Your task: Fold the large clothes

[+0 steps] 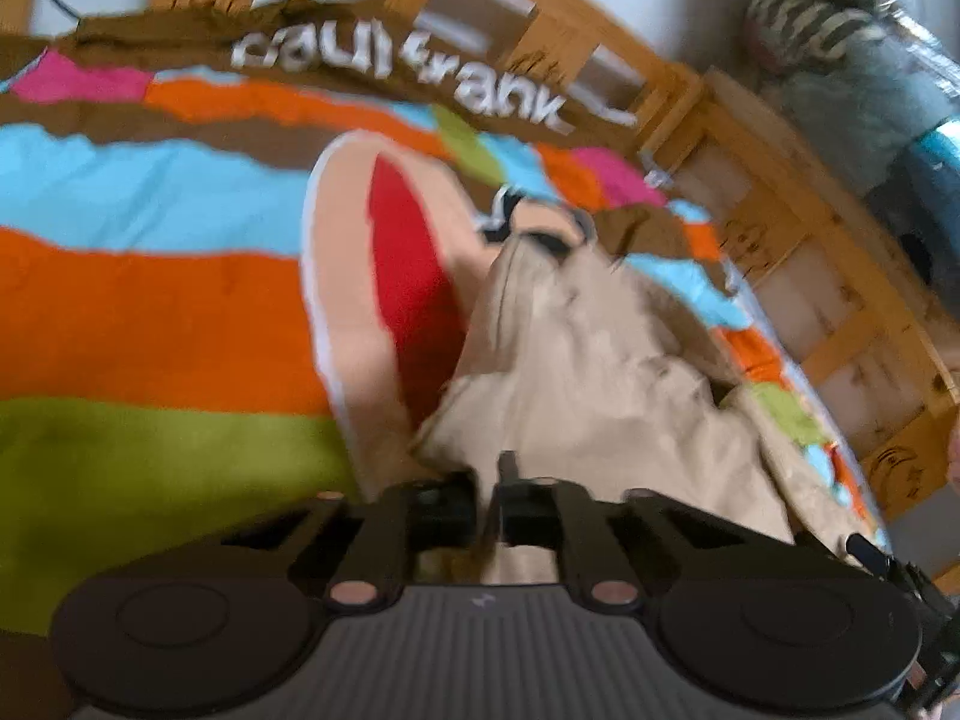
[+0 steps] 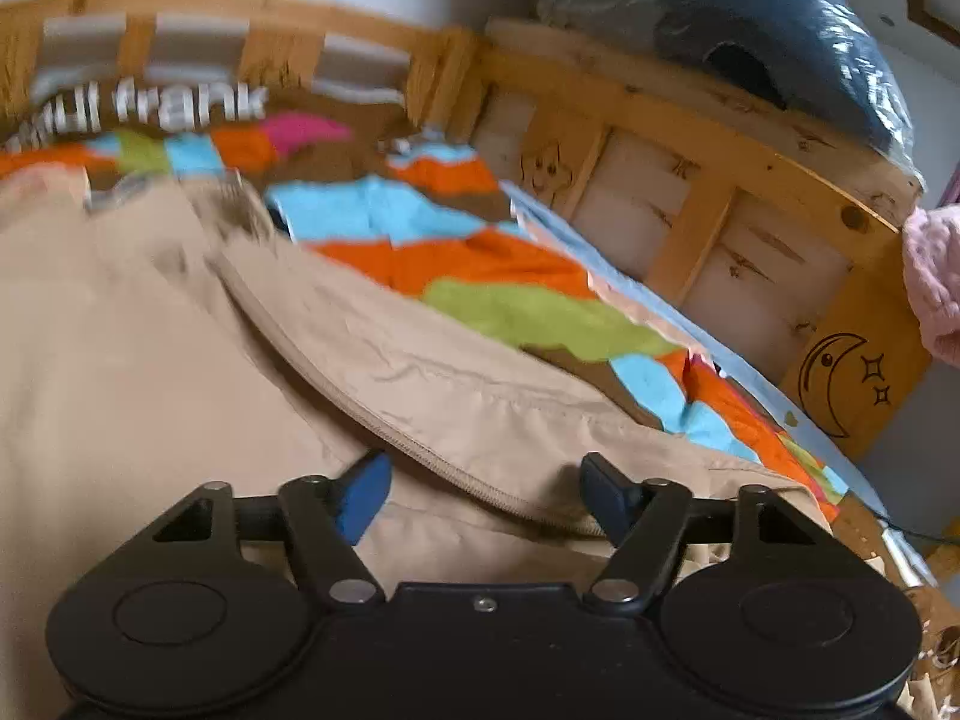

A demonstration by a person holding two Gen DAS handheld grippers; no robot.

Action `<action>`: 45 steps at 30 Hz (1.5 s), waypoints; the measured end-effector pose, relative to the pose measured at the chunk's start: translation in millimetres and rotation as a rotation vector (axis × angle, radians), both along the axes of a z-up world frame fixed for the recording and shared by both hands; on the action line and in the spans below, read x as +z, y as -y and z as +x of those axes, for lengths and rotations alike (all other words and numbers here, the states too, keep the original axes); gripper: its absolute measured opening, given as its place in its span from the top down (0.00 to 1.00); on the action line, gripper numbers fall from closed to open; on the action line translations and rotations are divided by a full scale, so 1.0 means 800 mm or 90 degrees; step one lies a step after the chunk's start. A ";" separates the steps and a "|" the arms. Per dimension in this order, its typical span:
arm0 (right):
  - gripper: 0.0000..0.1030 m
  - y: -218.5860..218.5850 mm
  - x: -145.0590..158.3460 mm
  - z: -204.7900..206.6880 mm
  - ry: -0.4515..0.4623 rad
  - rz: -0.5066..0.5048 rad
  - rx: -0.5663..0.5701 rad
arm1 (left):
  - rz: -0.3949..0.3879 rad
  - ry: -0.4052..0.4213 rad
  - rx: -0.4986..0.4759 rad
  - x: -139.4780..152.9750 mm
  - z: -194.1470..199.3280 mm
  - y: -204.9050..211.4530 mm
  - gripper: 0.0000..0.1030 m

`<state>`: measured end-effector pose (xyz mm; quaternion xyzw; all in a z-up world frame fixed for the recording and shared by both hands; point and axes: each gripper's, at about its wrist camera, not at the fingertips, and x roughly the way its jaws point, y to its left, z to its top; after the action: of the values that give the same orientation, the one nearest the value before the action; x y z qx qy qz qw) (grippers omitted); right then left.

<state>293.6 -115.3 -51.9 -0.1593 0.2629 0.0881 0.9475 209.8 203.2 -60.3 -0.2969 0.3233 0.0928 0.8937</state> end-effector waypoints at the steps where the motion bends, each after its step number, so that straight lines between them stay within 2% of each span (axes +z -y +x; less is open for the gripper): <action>1: 0.33 0.005 0.008 -0.010 0.008 0.004 0.003 | 0.016 0.027 -0.013 0.011 -0.005 0.006 0.98; 4: 0.33 0.021 0.027 -0.041 0.011 0.010 0.015 | 0.064 0.101 -0.072 0.046 -0.016 0.029 0.99; 5: 0.33 0.025 0.027 -0.047 -0.001 0.012 0.017 | 0.067 0.119 -0.093 0.056 -0.018 0.036 0.99; 8: 0.34 0.030 0.002 -0.051 -0.072 0.003 0.034 | 0.072 0.174 -0.185 0.094 -0.017 0.072 0.99; 10: 0.34 0.046 -0.008 -0.047 -0.090 0.054 0.039 | 0.090 0.199 -0.257 0.117 -0.012 0.108 1.00; 13: 0.40 0.085 0.015 -0.041 -0.116 0.169 0.025 | 0.135 0.217 -0.368 0.145 -0.003 0.169 1.00; 16: 0.41 0.141 0.054 -0.049 -0.134 0.302 -0.008 | 0.171 0.214 -0.472 0.163 0.005 0.219 1.00; 21: 0.41 0.258 0.090 -0.074 -0.219 0.620 -0.043 | 0.252 0.175 -0.630 0.177 0.021 0.306 1.00; 24: 0.34 0.305 0.091 -0.086 -0.253 0.785 -0.037 | 0.304 0.136 -0.710 0.174 0.021 0.359 1.00; 26: 0.26 0.323 0.083 -0.086 -0.272 0.853 -0.056 | 0.344 0.111 -0.765 0.167 0.018 0.396 1.00; 28: 0.27 0.337 0.074 -0.080 -0.289 0.885 -0.096 | 0.376 0.098 -0.816 0.152 0.005 0.426 1.00; 29: 0.28 0.342 0.072 -0.075 -0.292 0.887 -0.112 | 0.382 0.101 -0.838 0.148 0.002 0.437 1.00; 30: 0.34 0.347 0.071 -0.072 -0.288 0.878 -0.133 | 0.388 0.098 -0.862 0.141 -0.001 0.450 1.00; 31: 0.46 0.353 0.071 -0.070 -0.279 0.858 -0.156 | 0.392 0.102 -0.882 0.134 -0.008 0.461 1.00; 32: 0.52 0.357 0.071 -0.068 -0.271 0.836 -0.169 | 0.391 0.109 -0.897 0.128 -0.012 0.469 1.00; 34: 0.75 0.365 0.074 -0.062 -0.266 0.765 -0.193 | 0.383 0.125 -0.915 0.118 -0.021 0.487 1.00; 37: 0.90 0.374 0.084 -0.066 -0.242 0.664 -0.176 | 0.357 0.128 -0.914 0.100 -0.023 0.500 1.00; 42: 0.96 0.378 0.077 -0.062 -0.226 0.510 -0.145 | 0.334 0.120 -0.916 0.069 -0.014 0.524 1.00; 45: 0.96 0.376 0.044 -0.054 -0.236 0.452 -0.143 | 0.341 0.095 -0.922 0.042 -0.001 0.541 0.99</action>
<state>250.4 -416.4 -16.9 0.2257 0.3978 0.0963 0.8840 209.0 -229.7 -26.6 0.2094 0.3420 -0.4595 0.7925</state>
